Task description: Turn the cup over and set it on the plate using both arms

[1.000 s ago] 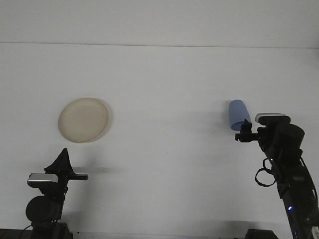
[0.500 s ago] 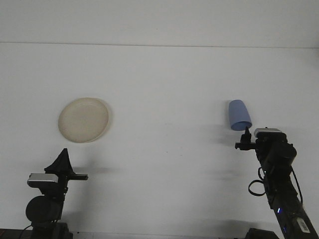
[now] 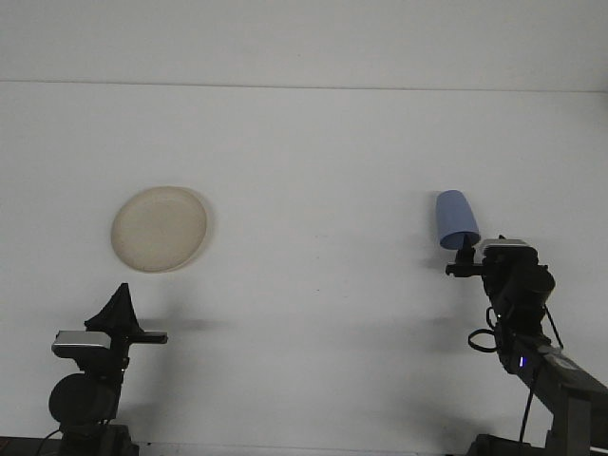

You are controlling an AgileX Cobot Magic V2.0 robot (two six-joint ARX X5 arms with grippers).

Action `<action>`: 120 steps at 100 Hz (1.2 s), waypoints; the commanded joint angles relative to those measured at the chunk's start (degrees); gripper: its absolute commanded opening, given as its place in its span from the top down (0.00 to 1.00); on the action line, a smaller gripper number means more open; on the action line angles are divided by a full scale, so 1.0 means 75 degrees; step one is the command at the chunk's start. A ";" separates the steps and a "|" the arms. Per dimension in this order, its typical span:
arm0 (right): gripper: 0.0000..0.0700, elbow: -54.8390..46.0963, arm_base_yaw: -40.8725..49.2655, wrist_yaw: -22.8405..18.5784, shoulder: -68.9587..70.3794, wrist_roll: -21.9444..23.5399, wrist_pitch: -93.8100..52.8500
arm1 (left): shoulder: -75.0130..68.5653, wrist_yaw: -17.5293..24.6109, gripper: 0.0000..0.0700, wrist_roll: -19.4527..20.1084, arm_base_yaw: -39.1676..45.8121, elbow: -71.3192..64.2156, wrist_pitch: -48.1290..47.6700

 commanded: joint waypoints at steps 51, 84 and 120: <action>0.32 0.0839 -0.0020 -0.0291 0.1816 -0.0041 0.1183 | -0.0015 0.0029 0.98 -0.0009 0.0000 -0.0154 0.0076; 0.43 0.1343 -0.0023 -0.0603 0.2565 -0.0076 0.1186 | -0.0015 0.0029 0.98 -0.0012 0.0000 -0.0154 0.0076; 0.99 0.1346 -0.0023 -0.0912 0.2547 -0.0224 0.1239 | -0.0015 0.0029 0.98 -0.0012 0.0000 -0.0154 0.0076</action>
